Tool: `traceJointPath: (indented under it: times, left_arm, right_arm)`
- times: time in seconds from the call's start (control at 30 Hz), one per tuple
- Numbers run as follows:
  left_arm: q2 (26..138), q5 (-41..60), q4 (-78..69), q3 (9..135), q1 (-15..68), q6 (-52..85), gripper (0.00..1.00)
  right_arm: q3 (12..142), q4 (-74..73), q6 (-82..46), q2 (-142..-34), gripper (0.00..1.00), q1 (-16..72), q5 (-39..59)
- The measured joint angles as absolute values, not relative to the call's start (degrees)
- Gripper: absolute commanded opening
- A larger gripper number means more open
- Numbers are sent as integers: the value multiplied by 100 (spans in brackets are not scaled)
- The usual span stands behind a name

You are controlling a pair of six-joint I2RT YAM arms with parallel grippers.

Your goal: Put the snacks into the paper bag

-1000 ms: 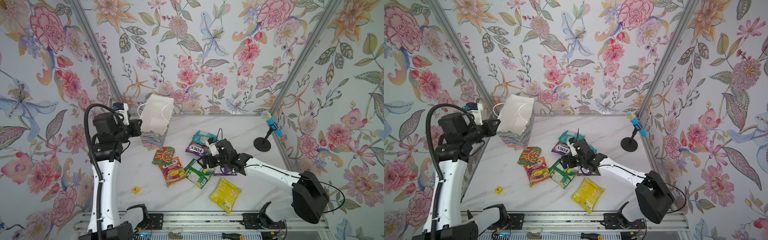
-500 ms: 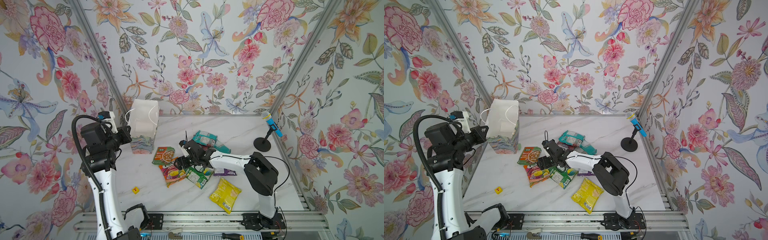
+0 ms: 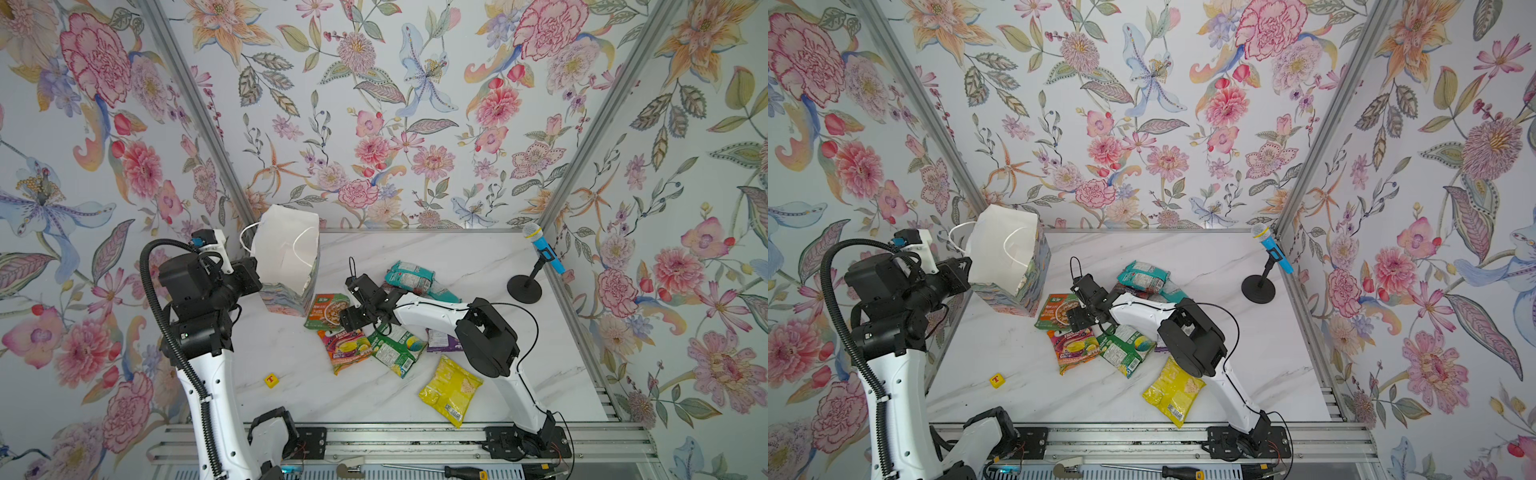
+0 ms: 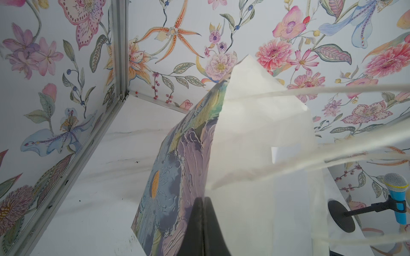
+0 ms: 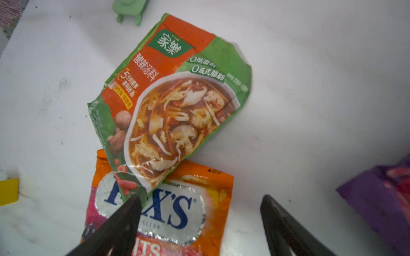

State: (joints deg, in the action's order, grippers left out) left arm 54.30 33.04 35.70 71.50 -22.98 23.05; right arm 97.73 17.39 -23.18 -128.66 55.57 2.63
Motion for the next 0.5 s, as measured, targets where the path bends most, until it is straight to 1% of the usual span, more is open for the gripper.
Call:
traceJointPath:
  times: [0.1, 0.13, 0.17, 0.23, 0.4, 0.5]
  left_arm:
    - [5433, 3323, 3570, 7116, -2300, 2327, 0]
    - [5433, 3328, 3566, 7116, -2300, 2340, 0]
    - [5430, 3347, 3546, 7116, -2300, 2344, 0]
    - [5430, 3411, 3498, 7113, -2314, 2359, 0]
    - [5424, 3540, 3400, 7076, -2316, 2414, 0]
    - [5400, 3590, 3371, 7015, -2324, 2451, 0]
  right_arm:
    - [9474, 1730, -2316, -12803, 86, 5592, 233]
    - [9380, 1647, -2320, -12748, 85, 5596, 239]
    - [9290, 1638, -2333, -12678, 82, 5610, 294]
    - [9172, 1627, -2394, -12617, 71, 5614, 390]
    - [9041, 1516, -2523, -12610, 33, 5612, 508]
    - [8941, 1466, -2580, -12573, 16, 5559, 558]
